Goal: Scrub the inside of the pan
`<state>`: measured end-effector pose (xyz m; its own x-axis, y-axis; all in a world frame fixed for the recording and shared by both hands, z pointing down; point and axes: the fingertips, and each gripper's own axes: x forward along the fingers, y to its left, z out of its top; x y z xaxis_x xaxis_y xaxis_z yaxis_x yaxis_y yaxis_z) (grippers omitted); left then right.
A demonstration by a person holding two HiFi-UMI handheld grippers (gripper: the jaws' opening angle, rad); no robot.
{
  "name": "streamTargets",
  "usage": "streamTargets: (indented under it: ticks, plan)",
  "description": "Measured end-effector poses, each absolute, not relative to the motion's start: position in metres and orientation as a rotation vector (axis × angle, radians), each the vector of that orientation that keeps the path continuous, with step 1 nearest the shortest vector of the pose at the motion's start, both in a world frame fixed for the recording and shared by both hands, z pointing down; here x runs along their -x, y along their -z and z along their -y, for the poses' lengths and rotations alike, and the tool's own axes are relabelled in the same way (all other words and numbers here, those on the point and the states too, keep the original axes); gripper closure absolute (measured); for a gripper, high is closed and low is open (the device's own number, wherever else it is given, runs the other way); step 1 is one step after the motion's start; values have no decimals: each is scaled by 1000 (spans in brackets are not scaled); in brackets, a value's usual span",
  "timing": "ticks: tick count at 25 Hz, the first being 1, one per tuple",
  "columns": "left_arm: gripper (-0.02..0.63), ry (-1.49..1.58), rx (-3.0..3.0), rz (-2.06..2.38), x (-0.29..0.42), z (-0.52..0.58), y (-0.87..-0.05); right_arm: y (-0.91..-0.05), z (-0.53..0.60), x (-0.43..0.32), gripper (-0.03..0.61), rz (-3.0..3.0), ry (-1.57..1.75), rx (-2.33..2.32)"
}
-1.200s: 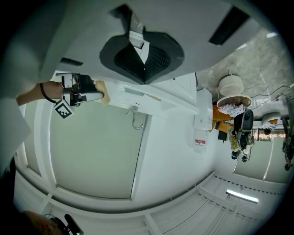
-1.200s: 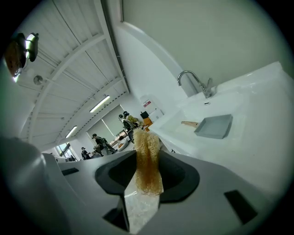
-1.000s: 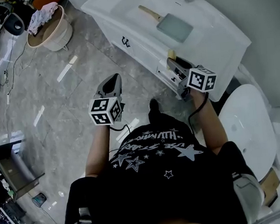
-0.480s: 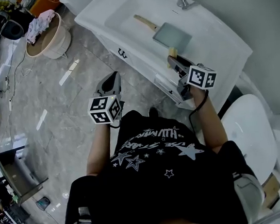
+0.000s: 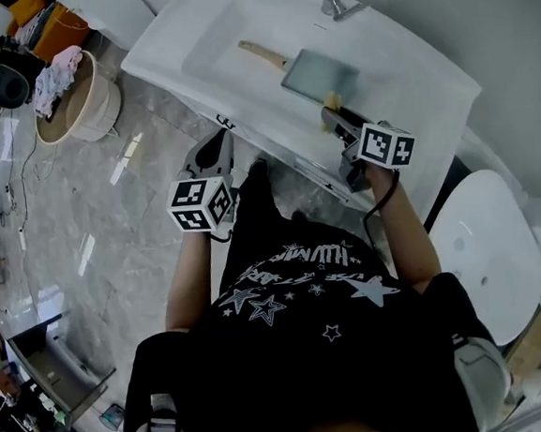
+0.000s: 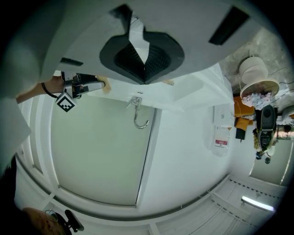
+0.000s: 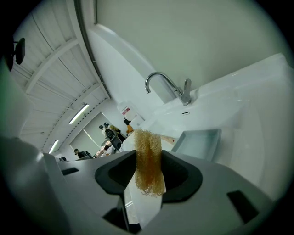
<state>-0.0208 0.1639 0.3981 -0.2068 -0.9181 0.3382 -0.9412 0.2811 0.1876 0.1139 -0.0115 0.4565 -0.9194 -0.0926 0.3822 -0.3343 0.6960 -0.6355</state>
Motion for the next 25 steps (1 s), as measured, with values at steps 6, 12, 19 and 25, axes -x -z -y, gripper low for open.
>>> streamTargets:
  ticks: [6,12,19,25]
  plan:
    - [606,-133,-1832,2004,60,-98,-402,-470,38,-91,425,2511,-1095,-473]
    - [605,-199,-1938,1849,105,-24,-417,-491,81,-68,423,2446,-1162,-654]
    - [604,-314,-2032,1615,136,38,-442,-514,118,-51,417,2337,-1193,-836]
    - [563,-407,-2117,1447,154,76,-463,-528,133,-29,417,2284,-1234,-927]
